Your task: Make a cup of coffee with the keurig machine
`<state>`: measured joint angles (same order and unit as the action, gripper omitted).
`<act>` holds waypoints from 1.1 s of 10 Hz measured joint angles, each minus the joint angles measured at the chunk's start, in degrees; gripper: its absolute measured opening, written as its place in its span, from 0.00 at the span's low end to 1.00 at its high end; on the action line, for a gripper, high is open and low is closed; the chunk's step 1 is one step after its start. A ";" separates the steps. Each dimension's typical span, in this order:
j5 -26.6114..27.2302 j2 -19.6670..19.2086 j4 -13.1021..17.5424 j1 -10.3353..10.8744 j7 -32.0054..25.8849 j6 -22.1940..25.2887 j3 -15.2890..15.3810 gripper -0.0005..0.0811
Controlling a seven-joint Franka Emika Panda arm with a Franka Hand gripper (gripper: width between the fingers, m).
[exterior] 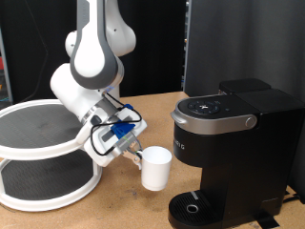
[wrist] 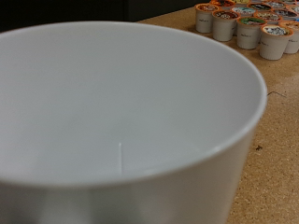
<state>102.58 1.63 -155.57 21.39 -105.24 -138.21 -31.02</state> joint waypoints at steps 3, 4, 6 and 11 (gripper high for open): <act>3.91 -2.60 2.18 0.17 0.00 0.00 2.07 0.09; 5.09 -3.43 2.92 0.17 0.00 0.12 2.69 0.09; 7.14 -4.76 4.04 0.18 -0.46 0.87 3.63 0.09; 12.04 -7.22 5.36 0.17 -4.02 2.51 5.27 0.09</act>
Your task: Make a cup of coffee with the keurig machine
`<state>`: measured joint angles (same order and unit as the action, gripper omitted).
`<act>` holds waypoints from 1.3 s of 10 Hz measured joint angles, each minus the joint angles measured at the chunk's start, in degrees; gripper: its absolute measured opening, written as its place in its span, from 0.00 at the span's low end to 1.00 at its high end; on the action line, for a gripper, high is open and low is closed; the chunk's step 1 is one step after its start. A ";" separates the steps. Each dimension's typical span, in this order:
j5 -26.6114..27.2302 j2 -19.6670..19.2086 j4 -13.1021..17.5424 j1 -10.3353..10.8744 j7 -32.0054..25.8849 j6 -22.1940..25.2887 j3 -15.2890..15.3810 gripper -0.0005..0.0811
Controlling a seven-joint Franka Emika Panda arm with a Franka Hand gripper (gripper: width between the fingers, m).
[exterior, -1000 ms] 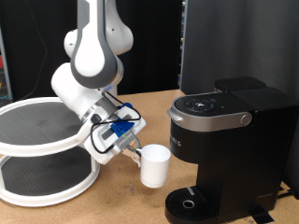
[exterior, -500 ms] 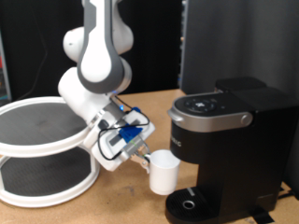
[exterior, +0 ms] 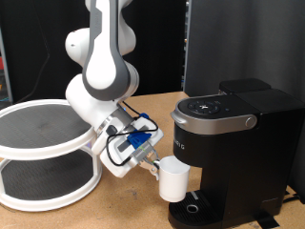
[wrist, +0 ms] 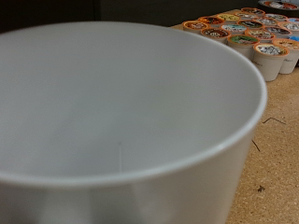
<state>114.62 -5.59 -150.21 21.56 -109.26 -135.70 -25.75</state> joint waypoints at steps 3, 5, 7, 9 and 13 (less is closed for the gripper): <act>2.55 -1.94 1.03 0.00 -1.50 0.26 1.20 0.09; 3.84 -3.15 1.68 0.00 -2.07 0.33 1.91 0.09; 4.97 -4.38 2.21 0.00 -2.81 0.38 2.62 0.09; 5.98 -5.59 2.67 0.00 -3.37 0.74 3.17 0.09; 8.17 -7.48 3.37 0.00 -4.77 1.38 4.42 0.09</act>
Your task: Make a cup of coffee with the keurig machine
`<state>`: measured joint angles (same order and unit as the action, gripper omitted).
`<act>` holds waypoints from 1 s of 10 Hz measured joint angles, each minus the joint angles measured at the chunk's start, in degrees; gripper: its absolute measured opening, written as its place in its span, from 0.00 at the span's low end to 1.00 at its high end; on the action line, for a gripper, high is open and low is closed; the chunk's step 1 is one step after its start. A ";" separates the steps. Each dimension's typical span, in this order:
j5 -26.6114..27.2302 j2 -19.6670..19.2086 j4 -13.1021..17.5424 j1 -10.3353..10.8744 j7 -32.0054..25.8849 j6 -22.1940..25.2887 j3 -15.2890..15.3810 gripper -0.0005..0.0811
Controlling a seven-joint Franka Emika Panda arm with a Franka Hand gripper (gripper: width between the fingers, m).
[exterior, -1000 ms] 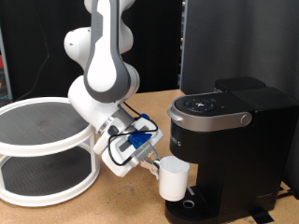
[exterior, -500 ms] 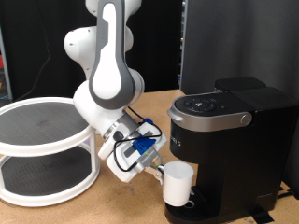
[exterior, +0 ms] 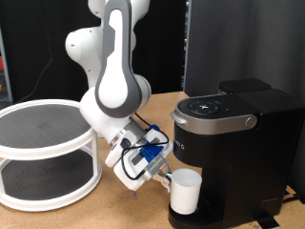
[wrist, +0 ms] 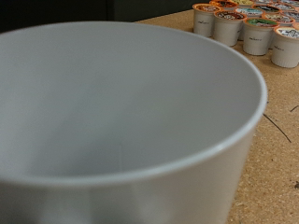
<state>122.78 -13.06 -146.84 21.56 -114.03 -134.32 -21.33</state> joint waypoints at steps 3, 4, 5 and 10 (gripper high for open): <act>1.04 -0.69 0.26 0.00 -0.60 0.85 0.76 0.09; 1.50 -0.71 0.26 0.00 -0.84 0.85 1.04 0.09; 1.81 -0.73 0.26 0.00 -1.02 0.85 1.22 0.09; 2.00 -0.95 0.23 0.00 -1.19 0.85 1.31 0.66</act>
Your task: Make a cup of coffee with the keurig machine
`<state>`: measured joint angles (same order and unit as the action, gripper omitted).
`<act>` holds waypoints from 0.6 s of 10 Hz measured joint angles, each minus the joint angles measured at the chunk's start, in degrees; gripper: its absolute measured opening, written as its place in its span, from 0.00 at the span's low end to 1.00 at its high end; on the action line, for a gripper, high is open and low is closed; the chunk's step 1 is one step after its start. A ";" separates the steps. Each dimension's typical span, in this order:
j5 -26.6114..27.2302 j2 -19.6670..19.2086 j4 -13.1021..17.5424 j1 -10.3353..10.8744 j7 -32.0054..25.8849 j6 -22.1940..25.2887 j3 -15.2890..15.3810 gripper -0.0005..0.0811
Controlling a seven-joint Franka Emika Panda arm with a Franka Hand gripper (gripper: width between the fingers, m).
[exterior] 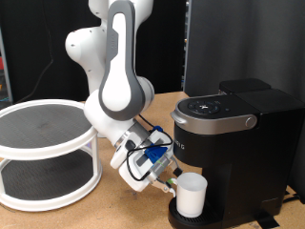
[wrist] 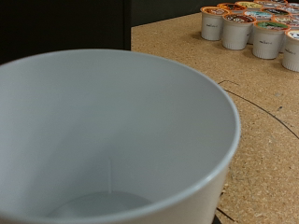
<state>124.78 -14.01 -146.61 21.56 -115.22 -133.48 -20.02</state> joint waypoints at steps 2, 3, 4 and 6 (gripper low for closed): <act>0.00 0.06 -0.31 -0.01 0.01 -0.04 -0.02 0.83; 0.00 0.47 -0.71 -0.01 0.15 -0.04 -0.03 0.83; -0.32 1.43 -1.37 -0.02 0.69 0.05 -0.06 0.97; -3.10 5.21 -3.27 -0.11 3.83 0.09 -0.32 0.99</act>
<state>121.68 -8.80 -149.88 21.45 -111.39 -133.39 -20.34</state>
